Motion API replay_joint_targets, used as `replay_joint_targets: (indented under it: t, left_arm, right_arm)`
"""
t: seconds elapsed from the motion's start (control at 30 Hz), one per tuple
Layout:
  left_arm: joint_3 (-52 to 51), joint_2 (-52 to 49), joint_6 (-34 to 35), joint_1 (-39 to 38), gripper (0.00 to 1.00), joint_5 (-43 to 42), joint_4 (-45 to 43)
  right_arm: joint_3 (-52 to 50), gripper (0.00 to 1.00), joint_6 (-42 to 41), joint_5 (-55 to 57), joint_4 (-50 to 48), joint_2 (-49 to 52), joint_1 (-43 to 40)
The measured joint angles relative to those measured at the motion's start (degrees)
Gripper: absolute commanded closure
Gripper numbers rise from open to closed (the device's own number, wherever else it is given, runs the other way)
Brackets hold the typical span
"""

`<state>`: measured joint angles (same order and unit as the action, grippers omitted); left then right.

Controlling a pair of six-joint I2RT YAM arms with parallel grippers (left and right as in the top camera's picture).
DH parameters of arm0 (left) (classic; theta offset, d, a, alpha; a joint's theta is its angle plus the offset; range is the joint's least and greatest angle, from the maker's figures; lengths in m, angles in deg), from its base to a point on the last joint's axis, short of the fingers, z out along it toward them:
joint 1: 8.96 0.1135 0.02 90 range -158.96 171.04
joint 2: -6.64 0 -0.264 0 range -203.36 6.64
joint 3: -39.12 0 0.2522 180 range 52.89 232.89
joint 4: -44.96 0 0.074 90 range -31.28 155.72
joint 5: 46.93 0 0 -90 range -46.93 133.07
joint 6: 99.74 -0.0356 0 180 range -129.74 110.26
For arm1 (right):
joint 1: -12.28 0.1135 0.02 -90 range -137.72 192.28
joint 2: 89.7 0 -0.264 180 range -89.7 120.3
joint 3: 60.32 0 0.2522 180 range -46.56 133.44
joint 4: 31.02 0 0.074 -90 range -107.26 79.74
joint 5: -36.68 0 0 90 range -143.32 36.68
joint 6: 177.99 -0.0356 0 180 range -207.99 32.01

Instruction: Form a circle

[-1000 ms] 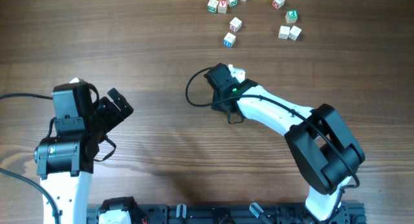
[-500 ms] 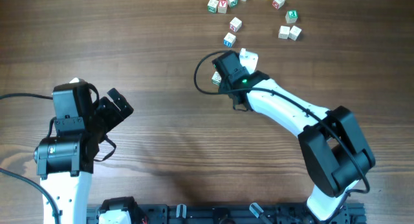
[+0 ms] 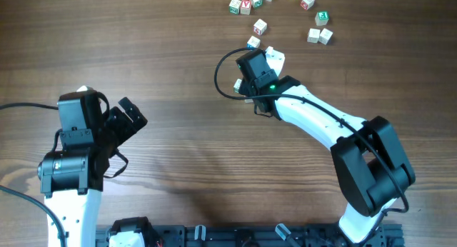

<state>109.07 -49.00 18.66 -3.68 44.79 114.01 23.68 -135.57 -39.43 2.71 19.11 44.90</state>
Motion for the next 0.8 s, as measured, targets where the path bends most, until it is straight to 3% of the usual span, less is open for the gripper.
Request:
replay_joint_targets:
  t: [0.8]
  left_arm:
    - [0.0,0.02,0.0,0.0,0.0,0.0,0.0]
  right_arm:
    - [0.0,0.95,1.79,-4.63,0.68,1.68,0.22]
